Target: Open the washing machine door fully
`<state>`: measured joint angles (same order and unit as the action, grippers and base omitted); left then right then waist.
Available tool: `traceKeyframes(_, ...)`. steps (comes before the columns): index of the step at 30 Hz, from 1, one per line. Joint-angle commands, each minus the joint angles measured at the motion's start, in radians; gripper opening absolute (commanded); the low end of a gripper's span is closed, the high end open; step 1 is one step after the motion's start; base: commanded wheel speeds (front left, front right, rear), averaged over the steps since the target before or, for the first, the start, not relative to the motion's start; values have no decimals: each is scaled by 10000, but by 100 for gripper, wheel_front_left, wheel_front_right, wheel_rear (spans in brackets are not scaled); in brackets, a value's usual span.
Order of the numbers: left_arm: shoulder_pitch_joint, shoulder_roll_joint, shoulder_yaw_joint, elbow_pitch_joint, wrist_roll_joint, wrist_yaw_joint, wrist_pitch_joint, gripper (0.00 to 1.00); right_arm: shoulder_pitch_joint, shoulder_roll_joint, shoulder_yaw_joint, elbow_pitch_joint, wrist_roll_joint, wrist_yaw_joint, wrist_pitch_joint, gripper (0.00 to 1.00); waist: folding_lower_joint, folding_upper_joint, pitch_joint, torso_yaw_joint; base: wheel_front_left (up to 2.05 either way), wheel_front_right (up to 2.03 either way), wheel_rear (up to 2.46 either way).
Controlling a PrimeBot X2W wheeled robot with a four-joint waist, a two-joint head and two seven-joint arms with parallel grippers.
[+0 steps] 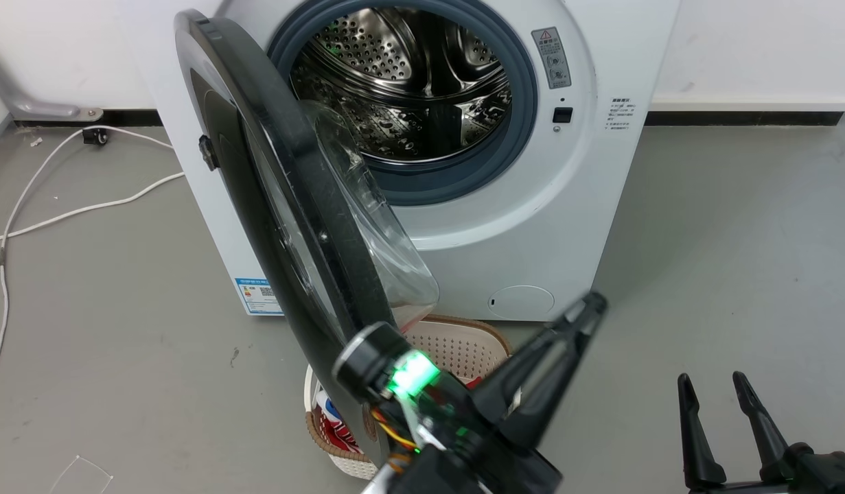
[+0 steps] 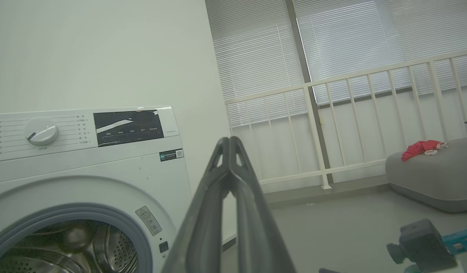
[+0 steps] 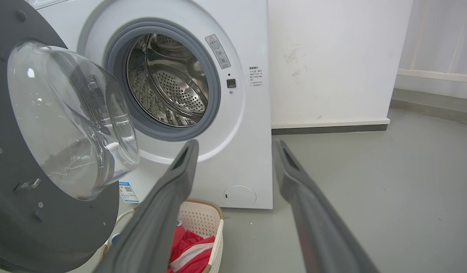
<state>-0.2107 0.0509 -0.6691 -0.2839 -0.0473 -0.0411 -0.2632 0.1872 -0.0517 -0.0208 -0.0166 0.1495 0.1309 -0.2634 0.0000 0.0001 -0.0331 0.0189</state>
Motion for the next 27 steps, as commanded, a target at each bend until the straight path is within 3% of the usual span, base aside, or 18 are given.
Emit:
traceKeyframes(1, 37, -6, -245, 155, 2, -26, -24, 0, -97, 29, 19, -12, -41, -3, -18, 100, 0, -1, 1, 8, 0, 0, 0)
traceKeyframes(15, 726, 22, -1372, 1570, 76, -141, -25, 0, -154, 29, 32, -16, -86, -3, -18, 100, 0, -1, 103, 178, 0, 0, 0)
traceKeyframes(27, 1325, 488, -640, 2570, -69, 140, -25, 0, -193, 29, 43, -12, -105, -3, -16, 100, 0, -1, 195, 252, 0, 0, 0)
